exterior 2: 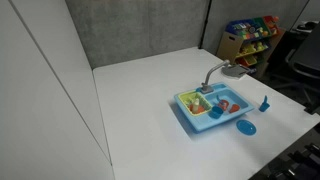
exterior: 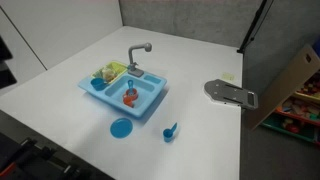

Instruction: Take the cup out of the sink

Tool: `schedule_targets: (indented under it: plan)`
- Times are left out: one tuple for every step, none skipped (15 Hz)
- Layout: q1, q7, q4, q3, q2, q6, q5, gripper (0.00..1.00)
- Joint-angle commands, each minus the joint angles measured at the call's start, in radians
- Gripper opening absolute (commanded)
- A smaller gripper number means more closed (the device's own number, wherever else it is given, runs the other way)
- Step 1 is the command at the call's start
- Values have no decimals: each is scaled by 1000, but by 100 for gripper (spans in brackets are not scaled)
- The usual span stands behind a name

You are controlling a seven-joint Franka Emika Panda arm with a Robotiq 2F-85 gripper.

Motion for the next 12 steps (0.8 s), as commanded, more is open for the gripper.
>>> schedule_targets:
  plan:
    - [-9, -5, 3, 8, 3, -3, 5, 100]
    - [-9, -5, 3, 8, 3, -3, 5, 100]
    - [-9, -5, 3, 8, 3, -3, 5, 100]
    - [-10, 9, 7, 15, 13, 1, 5, 100]
    - [-6, 16, 14, 19, 23, 2, 10, 100]
    - [-2, 17, 18, 22, 30, 7, 13, 100]
    - [3, 23, 24, 30, 41, 17, 17, 100]
    - [5, 32, 23, 40, 49, 30, 17, 100]
    - [10, 36, 27, 50, 62, 37, 20, 100]
    - [15, 40, 30, 60, 74, 48, 23, 100]
    - [19, 48, 34, 70, 88, 59, 25, 100]
    - [23, 56, 39, 80, 104, 70, 29, 100]
